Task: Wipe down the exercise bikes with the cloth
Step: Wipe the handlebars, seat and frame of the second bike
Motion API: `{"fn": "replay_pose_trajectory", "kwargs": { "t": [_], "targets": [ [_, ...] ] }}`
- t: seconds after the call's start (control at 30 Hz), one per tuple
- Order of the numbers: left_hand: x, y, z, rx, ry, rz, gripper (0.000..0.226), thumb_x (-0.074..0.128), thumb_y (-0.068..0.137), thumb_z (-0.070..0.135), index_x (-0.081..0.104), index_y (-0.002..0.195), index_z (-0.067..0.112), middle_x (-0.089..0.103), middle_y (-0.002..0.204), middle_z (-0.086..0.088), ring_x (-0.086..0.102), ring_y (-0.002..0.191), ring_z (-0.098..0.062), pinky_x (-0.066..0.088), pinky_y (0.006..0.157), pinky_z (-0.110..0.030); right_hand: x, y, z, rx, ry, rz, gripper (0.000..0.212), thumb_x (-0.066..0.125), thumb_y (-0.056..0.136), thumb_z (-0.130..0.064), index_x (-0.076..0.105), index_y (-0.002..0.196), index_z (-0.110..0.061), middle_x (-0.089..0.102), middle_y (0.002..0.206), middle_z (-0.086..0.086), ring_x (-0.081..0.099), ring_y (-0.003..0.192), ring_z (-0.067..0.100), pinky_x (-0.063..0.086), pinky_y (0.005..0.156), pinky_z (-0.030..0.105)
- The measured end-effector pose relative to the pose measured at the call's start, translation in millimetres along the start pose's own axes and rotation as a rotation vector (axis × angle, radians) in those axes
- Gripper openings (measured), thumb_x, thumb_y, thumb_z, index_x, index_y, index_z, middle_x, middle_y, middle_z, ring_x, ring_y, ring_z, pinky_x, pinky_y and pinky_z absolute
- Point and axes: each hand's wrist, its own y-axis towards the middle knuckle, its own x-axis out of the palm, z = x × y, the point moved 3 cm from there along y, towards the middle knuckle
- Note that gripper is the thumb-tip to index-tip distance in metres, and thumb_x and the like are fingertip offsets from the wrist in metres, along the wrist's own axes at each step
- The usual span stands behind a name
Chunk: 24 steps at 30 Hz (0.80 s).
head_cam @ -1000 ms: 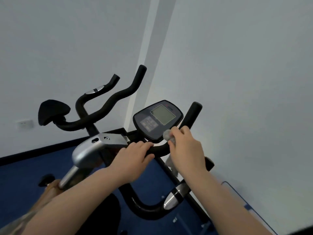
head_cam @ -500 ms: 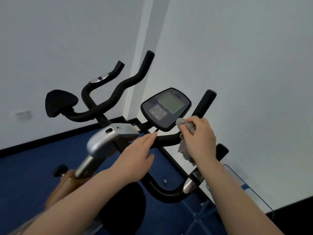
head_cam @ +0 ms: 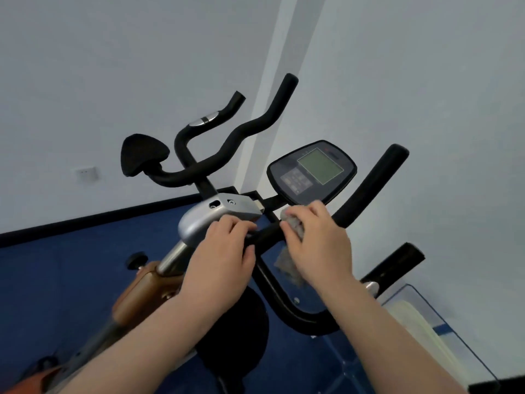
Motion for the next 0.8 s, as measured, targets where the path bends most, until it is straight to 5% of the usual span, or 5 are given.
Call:
{"fn": "replay_pose_trajectory", "kwargs": {
  "t": [0.2,0.33,0.5,0.67,0.8],
  "targets": [
    [-0.2,-13.7,-21.5,-0.142,-0.045,0.008,0.019,0.053,0.091,0.032,0.058,0.108,0.040,0.055,0.100,0.020,0.051,0.093,0.003,0.038,0.070,-0.015,-7.4,12.0,17.7,0.190,-0.031,0.143,0.024,0.053,0.096,-0.041,0.070,0.105,-0.028,0.052,0.096,-0.009,0.049,0.072,0.011,0.035,0.066,0.027],
    [-2.3,-19.0,-25.8,-0.181,-0.128,-0.005,0.022,0.054,0.087,0.028,0.056,0.101,0.044,0.057,0.096,0.019,0.051,0.088,0.009,0.034,0.066,-0.005,18.4,-4.7,-25.0,-0.020,0.189,-0.086,0.014,0.063,0.090,-0.037,0.071,0.101,-0.033,0.051,0.092,-0.014,0.051,0.077,0.006,0.043,0.067,0.024],
    [-0.7,-29.4,-31.4,-0.210,-0.264,-0.009,0.022,0.049,0.085,0.034,0.057,0.103,0.044,0.059,0.096,0.017,0.051,0.064,0.001,0.035,0.060,-0.014,-2.0,16.3,-0.5,0.089,0.075,0.059,0.020,0.061,0.092,-0.040,0.073,0.104,-0.030,0.048,0.090,-0.015,0.050,0.075,0.007,0.034,0.061,0.019],
    [3.7,-36.8,-38.0,-0.227,-0.422,0.042,0.021,0.048,0.084,0.041,0.056,0.100,0.051,0.063,0.090,0.016,0.053,0.064,0.002,0.037,0.062,-0.017,13.6,-0.8,-32.4,-0.168,0.105,-0.237,0.019,0.062,0.090,-0.041,0.071,0.106,-0.037,0.053,0.094,-0.014,0.057,0.084,0.012,0.045,0.073,0.030],
    [7.2,-36.7,-46.6,-0.257,-0.473,-0.025,0.030,0.044,0.088,0.033,0.058,0.106,0.052,0.061,0.087,0.015,0.055,0.068,-0.001,0.038,0.060,-0.017,-2.5,33.3,-9.2,0.010,-0.044,-0.110,0.022,0.056,0.091,-0.046,0.070,0.105,-0.037,0.051,0.094,-0.014,0.054,0.083,0.011,0.050,0.074,0.034]
  ]
}}
